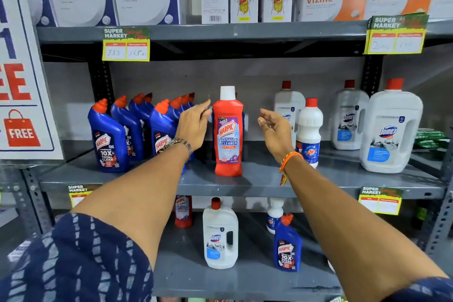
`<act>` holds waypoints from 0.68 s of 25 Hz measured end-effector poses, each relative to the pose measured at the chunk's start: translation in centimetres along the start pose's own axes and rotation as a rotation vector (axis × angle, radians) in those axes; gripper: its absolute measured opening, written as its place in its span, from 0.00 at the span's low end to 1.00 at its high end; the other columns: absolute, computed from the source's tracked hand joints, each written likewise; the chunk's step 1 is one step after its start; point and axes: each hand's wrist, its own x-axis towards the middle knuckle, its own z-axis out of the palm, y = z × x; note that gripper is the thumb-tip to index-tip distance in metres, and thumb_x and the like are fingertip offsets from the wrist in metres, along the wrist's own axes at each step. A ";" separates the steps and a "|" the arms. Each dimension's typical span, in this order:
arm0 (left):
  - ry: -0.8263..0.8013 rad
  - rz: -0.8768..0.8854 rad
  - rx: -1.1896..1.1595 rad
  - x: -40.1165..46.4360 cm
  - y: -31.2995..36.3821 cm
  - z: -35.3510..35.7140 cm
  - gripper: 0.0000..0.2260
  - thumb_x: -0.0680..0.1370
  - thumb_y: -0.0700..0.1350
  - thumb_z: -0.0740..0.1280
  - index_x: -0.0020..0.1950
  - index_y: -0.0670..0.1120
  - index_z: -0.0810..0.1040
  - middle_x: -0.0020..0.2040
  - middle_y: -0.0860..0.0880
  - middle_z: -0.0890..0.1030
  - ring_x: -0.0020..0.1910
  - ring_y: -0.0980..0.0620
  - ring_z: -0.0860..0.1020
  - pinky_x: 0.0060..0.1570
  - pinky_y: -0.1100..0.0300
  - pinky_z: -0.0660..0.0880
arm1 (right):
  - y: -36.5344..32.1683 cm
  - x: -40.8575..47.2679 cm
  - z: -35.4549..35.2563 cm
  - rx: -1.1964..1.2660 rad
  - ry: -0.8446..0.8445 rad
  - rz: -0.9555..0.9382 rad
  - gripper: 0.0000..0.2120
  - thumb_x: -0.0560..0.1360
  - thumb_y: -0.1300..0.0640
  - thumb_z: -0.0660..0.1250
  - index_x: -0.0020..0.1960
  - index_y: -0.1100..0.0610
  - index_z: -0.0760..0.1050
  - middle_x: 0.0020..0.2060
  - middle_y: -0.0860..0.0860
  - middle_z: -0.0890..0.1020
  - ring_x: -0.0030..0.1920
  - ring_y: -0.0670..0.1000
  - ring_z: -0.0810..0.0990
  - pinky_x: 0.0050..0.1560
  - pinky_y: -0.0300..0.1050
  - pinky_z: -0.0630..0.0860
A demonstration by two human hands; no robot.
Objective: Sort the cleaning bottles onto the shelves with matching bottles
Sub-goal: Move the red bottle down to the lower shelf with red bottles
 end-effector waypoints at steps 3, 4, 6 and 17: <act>-0.022 -0.251 -0.251 0.1 0.1 0.9 0.17 0.83 0.42 0.64 0.71 0.38 0.74 0.64 0.40 0.82 0.63 0.47 0.80 0.66 0.55 0.74 | 0.6 -0.3 1.2 0.140 -0.136 0.140 0.18 0.81 0.62 0.65 0.70 0.64 0.73 0.64 0.60 0.81 0.62 0.52 0.80 0.65 0.48 0.78; -0.066 -0.327 -0.364 0.0 0.6 1.1 0.17 0.83 0.43 0.64 0.70 0.38 0.75 0.64 0.40 0.82 0.63 0.46 0.80 0.67 0.52 0.75 | 0.6 -0.6 1.7 0.173 -0.193 0.170 0.18 0.81 0.63 0.65 0.70 0.66 0.73 0.63 0.62 0.81 0.61 0.54 0.80 0.65 0.51 0.78; -0.151 -0.443 -0.607 0.0 0.4 1.8 0.14 0.83 0.43 0.64 0.67 0.38 0.77 0.61 0.41 0.83 0.61 0.44 0.81 0.63 0.47 0.78 | 1.0 -1.0 2.7 0.287 -0.285 0.199 0.18 0.81 0.65 0.65 0.70 0.69 0.72 0.63 0.65 0.81 0.59 0.56 0.81 0.64 0.54 0.78; -0.164 -0.503 -0.782 -0.9 2.2 0.3 0.09 0.80 0.39 0.69 0.58 0.39 0.81 0.46 0.48 0.85 0.41 0.54 0.85 0.44 0.57 0.83 | 1.0 -2.7 3.1 0.533 -0.249 0.182 0.15 0.76 0.68 0.70 0.62 0.69 0.77 0.50 0.58 0.86 0.46 0.47 0.88 0.46 0.40 0.84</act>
